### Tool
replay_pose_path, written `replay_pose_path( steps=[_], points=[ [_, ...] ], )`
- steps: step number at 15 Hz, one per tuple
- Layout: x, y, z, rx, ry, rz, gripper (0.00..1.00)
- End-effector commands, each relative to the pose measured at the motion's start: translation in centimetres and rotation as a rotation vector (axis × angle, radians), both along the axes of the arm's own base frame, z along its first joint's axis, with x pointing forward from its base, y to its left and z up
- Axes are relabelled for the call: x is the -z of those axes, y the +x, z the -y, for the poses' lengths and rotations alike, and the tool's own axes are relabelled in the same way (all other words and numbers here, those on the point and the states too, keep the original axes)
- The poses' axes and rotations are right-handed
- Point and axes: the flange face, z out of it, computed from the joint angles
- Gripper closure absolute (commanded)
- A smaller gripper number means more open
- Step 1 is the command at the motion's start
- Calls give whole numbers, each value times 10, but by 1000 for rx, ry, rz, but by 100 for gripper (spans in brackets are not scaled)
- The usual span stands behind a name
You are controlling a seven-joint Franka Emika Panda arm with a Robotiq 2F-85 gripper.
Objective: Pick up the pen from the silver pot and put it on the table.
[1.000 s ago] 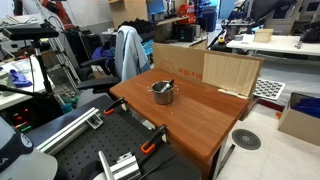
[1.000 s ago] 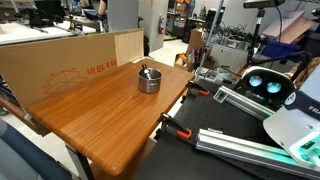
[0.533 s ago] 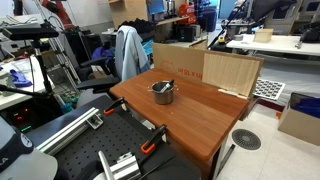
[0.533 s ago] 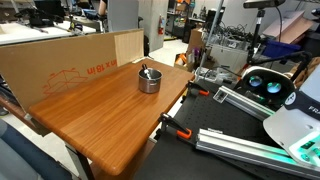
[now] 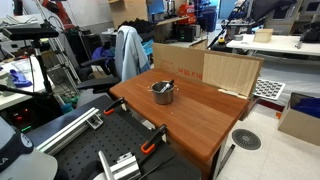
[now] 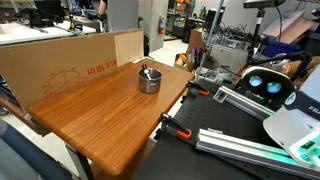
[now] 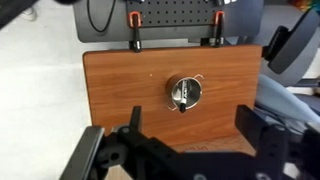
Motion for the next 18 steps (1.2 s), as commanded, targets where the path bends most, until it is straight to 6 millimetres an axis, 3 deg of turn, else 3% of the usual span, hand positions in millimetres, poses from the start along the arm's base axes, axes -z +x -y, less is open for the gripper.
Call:
replay_pose_path(
  steps=[1,15,18],
  points=[
    [-1,0,0,0,1,-1,0],
    [-1,0,0,0,1,-1,0],
    [26,19,-16,13,5,-46,0]
  ],
)
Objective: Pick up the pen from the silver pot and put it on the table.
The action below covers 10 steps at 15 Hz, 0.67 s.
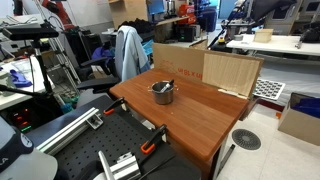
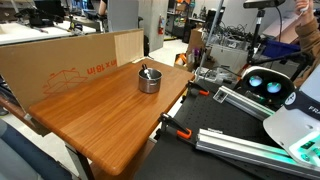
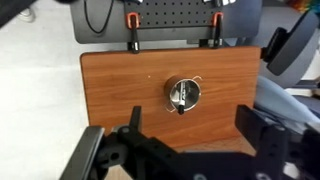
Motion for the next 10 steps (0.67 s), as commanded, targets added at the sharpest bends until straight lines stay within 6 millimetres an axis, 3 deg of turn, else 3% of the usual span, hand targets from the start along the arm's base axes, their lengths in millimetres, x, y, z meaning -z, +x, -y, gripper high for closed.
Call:
replay_pose_path(
  steps=[1,6,10],
  points=[
    [32,25,-19,24,-8,-56,0],
    [113,76,-74,49,-40,-170,0],
    [168,100,-93,35,-52,-216,0]
  ],
)
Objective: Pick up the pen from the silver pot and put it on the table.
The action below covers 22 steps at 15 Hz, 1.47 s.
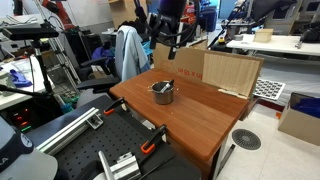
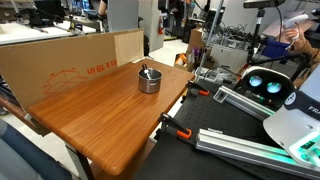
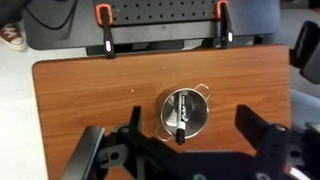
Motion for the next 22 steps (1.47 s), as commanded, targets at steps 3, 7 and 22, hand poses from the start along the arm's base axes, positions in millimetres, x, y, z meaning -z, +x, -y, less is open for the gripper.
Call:
replay_pose_path(
  steps=[3,7,22],
  points=[
    [52,28,-5,11,-11,-38,0],
    [92,40,-15,0,-23,-114,0],
    [152,78,-56,3,-62,-124,0]
  ],
)
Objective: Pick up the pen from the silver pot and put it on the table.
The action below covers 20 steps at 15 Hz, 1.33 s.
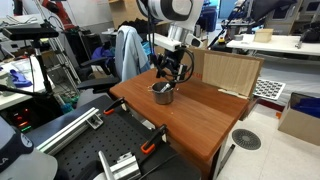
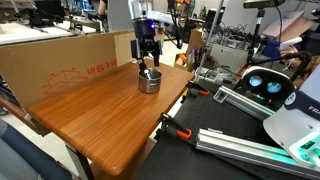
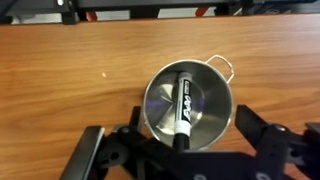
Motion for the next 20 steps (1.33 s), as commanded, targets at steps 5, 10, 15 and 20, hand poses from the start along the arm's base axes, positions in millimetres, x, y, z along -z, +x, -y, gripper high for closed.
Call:
replay_pose_path(
  steps=[5,10,15,20],
  points=[
    [12,21,-4,12,-37,-6,28],
    [12,28,0,0,-61,-5,65],
    [10,31,3,-6,-68,-3,97],
    [-7,29,9,-5,-30,37,94]
  ],
)
